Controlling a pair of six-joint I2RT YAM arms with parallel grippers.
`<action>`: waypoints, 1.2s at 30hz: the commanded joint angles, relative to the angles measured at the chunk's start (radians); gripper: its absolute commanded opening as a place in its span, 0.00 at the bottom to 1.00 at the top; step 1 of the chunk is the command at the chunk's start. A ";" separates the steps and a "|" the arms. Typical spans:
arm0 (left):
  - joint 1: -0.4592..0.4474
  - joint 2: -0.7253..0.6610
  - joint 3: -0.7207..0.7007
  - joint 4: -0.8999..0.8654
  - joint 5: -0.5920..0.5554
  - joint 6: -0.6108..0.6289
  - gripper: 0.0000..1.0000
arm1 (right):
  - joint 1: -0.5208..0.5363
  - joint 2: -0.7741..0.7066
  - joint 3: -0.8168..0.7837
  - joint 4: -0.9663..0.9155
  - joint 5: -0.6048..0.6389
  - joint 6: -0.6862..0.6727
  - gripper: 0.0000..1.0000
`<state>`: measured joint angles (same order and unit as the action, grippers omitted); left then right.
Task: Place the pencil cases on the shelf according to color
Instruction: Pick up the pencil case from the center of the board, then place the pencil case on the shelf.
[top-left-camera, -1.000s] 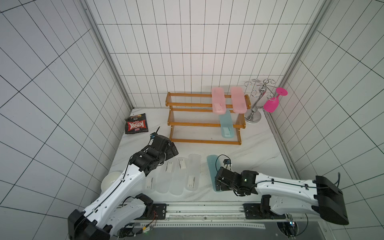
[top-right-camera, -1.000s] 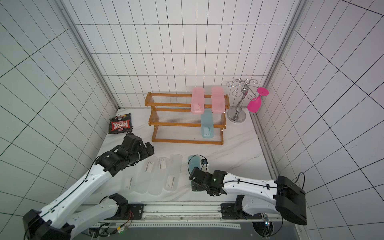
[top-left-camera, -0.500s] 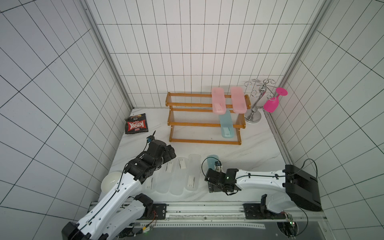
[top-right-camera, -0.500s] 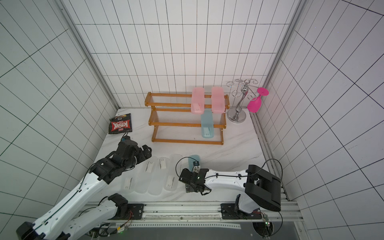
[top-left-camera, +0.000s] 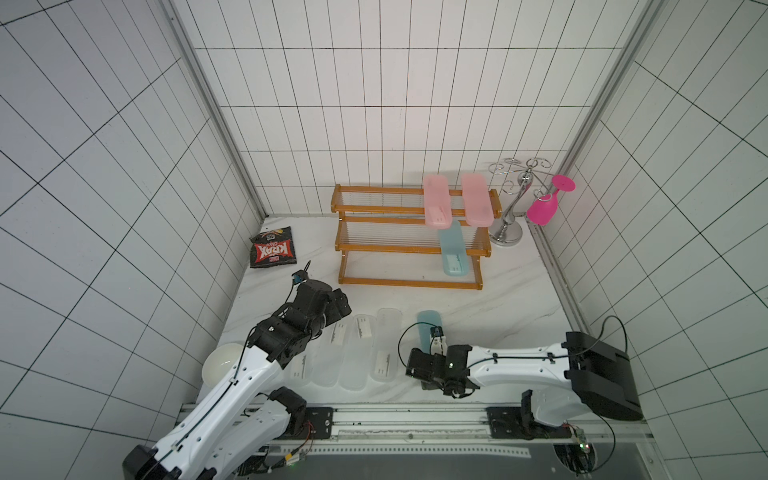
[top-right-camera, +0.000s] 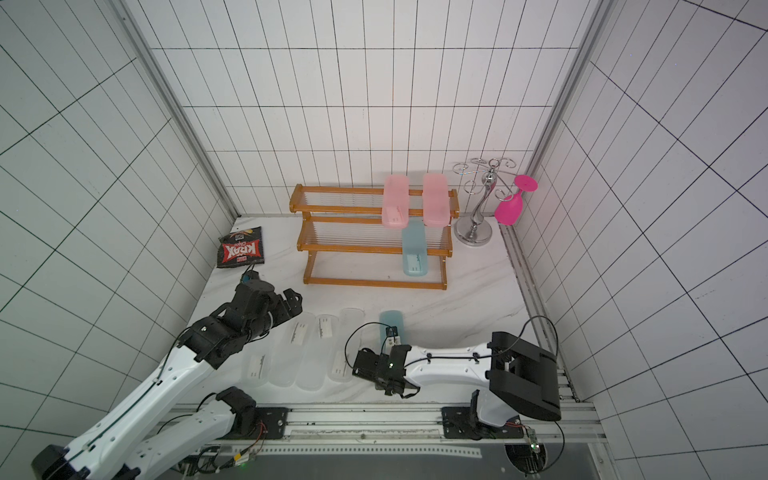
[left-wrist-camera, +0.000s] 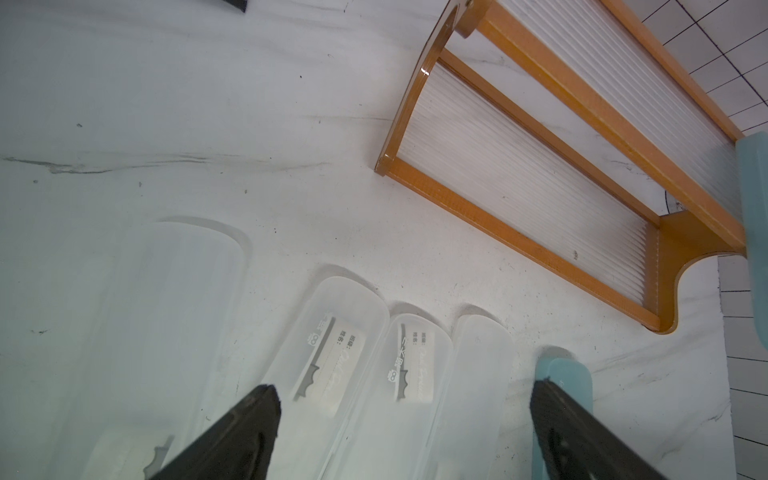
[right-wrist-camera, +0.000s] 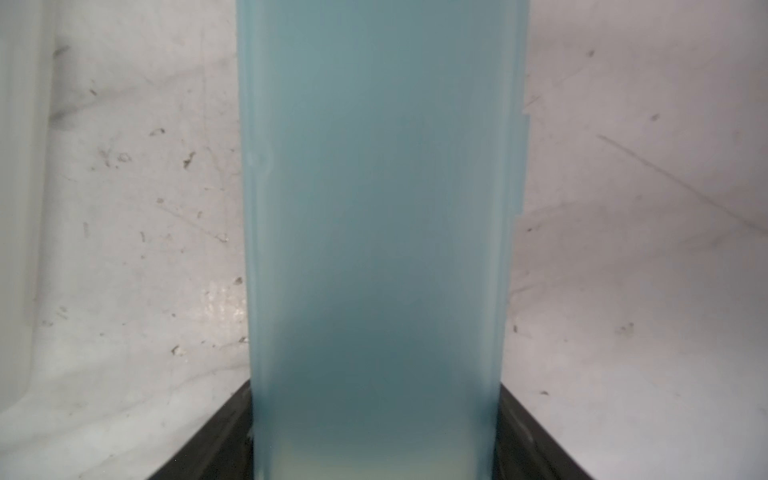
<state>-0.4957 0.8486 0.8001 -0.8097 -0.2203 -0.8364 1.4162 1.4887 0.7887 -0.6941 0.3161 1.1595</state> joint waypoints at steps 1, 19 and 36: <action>0.004 -0.027 0.036 0.038 -0.059 0.021 0.98 | 0.012 -0.079 0.078 -0.145 0.114 0.018 0.59; 0.195 0.094 0.131 0.108 0.124 0.080 0.98 | -0.303 0.058 0.668 -0.206 -0.012 -0.473 0.60; 0.197 0.119 0.076 0.171 0.126 0.110 0.98 | -0.482 0.517 1.222 -0.229 -0.045 -0.554 0.62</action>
<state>-0.3046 0.9756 0.8951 -0.6785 -0.0998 -0.7437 0.9497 1.9587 1.9110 -0.8982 0.2790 0.6304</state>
